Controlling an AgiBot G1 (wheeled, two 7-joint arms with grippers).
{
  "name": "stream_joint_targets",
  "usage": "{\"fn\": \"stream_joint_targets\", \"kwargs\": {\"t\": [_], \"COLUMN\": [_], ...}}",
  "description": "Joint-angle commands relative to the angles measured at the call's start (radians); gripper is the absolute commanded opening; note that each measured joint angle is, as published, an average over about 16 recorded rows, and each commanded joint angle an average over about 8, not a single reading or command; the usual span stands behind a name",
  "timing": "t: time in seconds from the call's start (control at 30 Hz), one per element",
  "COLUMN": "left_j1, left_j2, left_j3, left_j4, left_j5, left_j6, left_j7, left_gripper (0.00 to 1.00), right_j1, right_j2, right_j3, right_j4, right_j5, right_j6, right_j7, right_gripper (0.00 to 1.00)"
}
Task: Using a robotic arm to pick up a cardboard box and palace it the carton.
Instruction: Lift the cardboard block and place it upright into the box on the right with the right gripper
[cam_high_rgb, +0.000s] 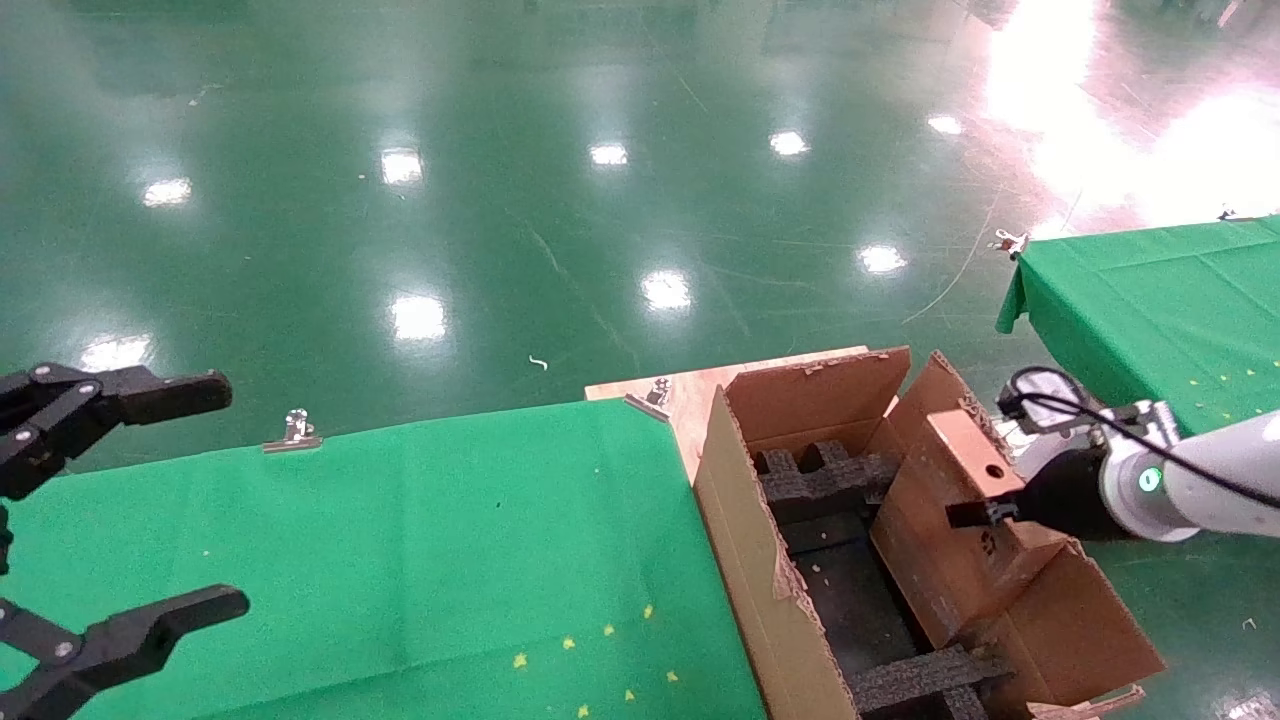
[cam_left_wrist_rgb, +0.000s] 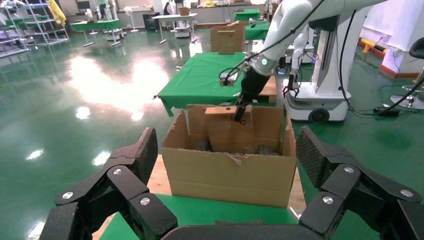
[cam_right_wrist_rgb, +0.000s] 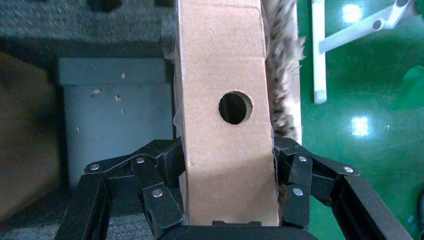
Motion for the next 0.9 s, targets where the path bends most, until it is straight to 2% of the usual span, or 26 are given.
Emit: {"fn": "stream_joint_targets", "kwargs": {"t": [0.03, 0.47, 0.9], "left_j1": [0.000, 0.000, 0.000], "left_j2": [0.000, 0.000, 0.000], "left_j3": [0.000, 0.000, 0.000], "left_j4": [0.000, 0.000, 0.000], "left_j5": [0.000, 0.000, 0.000], "left_j6": [0.000, 0.000, 0.000], "left_j7": [0.000, 0.000, 0.000], "left_gripper": [1.00, 1.00, 1.00], "right_j1": [-0.017, -0.113, -0.157], "right_j2": [-0.008, -0.101, -0.170], "right_j3": [-0.007, -0.037, -0.043], "right_j4": [-0.009, -0.162, -0.289], "right_j5": [-0.005, 0.045, 0.153], "right_j6": [0.017, 0.102, 0.104], "right_j7": [0.009, -0.044, -0.163], "right_gripper": [0.00, 0.00, 0.00]}}
